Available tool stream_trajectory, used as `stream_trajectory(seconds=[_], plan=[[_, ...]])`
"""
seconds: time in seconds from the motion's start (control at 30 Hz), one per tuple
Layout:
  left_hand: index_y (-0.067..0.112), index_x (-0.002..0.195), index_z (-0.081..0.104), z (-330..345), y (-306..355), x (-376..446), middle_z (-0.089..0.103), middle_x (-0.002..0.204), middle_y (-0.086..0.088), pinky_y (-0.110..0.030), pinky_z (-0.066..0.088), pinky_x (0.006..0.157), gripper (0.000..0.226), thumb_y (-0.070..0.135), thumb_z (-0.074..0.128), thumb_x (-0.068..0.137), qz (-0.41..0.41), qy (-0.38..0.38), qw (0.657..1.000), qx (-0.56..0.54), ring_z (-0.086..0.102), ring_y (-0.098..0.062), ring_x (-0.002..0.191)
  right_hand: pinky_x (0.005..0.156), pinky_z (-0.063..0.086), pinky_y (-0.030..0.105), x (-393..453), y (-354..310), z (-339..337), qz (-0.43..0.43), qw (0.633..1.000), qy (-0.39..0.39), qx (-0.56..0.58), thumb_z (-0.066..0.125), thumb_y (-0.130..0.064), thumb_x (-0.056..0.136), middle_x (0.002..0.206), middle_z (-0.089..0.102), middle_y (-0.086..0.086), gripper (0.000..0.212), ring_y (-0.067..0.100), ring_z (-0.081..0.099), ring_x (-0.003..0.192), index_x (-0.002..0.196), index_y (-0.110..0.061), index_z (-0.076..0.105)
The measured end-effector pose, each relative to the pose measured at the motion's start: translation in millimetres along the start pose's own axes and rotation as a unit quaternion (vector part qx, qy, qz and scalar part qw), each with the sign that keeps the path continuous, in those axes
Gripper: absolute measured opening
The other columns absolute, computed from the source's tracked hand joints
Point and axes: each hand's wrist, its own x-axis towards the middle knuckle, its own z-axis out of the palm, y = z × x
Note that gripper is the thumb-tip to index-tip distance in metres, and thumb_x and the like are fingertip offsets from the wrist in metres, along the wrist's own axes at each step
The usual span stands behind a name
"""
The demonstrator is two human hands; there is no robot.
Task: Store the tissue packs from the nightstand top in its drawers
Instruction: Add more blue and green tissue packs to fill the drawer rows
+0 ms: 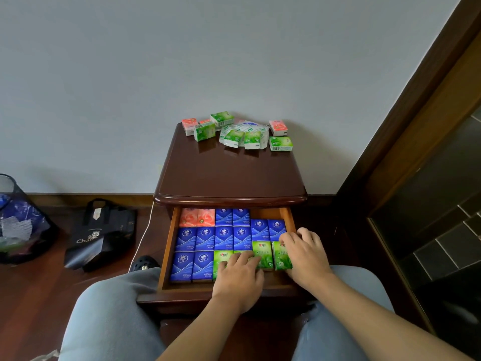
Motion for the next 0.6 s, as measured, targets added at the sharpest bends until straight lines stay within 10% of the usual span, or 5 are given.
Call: stream_trajectory(seconds=[0.37,0.6], plan=[[0.030,0.154,0.037,1.9,1.9,-0.9,0.034,0.161,0.007,-0.049,0.031,0.117,0.057,0.050,0.031,0.101,-0.021,-0.003,1.000,0.003,0.028,-0.018,0.149,0.122,0.026,0.039,7.6,-3.5,1.6,-0.036,0.999,-0.007,-0.027,0.079,-0.059,0.078,0.141,0.050,-0.002,0.074,0.025,0.039,0.138,0.137,-0.023,0.053],[0.025,0.162,0.018,0.9,-12.6,12.2,0.009,0.173,-0.003,-0.051,0.018,0.127,0.067,0.044,0.035,0.100,-0.064,0.013,0.998,0.014,0.005,-0.026,0.159,0.125,0.032,0.036,22.2,-21.4,-1.0,-0.126,0.985,-0.111,0.048,0.079,-0.026,0.090,0.173,0.016,-0.001,0.095,0.020,0.018,0.158,0.166,-0.018,0.021]])
